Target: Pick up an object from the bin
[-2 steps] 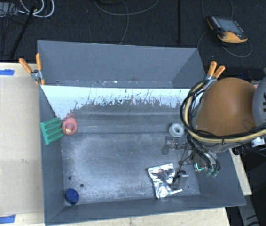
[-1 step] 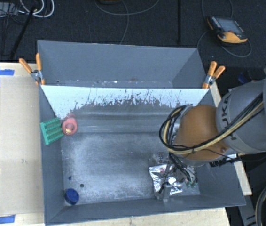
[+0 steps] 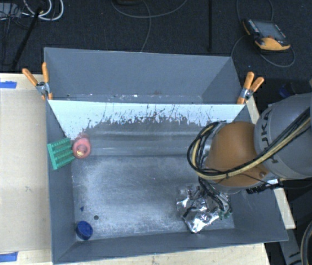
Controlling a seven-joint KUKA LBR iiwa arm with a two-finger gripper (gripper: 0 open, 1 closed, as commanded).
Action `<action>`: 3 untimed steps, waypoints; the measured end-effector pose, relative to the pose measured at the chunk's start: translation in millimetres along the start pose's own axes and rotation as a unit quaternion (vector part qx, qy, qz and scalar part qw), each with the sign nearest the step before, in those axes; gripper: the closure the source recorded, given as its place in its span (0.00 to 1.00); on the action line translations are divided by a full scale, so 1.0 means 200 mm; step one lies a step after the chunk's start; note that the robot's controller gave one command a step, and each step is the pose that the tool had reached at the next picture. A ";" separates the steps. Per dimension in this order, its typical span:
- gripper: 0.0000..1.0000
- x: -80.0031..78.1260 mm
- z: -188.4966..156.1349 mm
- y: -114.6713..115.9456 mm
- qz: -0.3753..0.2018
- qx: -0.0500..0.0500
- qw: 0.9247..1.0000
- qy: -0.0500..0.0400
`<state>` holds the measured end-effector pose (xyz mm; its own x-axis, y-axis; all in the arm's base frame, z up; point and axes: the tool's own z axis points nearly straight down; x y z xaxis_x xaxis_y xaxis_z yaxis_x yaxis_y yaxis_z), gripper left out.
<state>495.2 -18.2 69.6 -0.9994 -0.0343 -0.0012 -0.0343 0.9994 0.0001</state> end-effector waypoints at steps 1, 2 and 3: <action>1.00 0.02 -0.63 -0.04 -0.013 0.000 1.000 -0.003; 1.00 0.11 -1.00 0.01 -0.017 0.000 1.000 -0.003; 1.00 -0.10 -0.85 0.02 -0.051 0.000 0.999 0.000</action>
Offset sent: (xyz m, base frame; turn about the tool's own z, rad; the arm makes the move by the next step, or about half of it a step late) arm -0.0052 -0.0077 0.1236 -0.0277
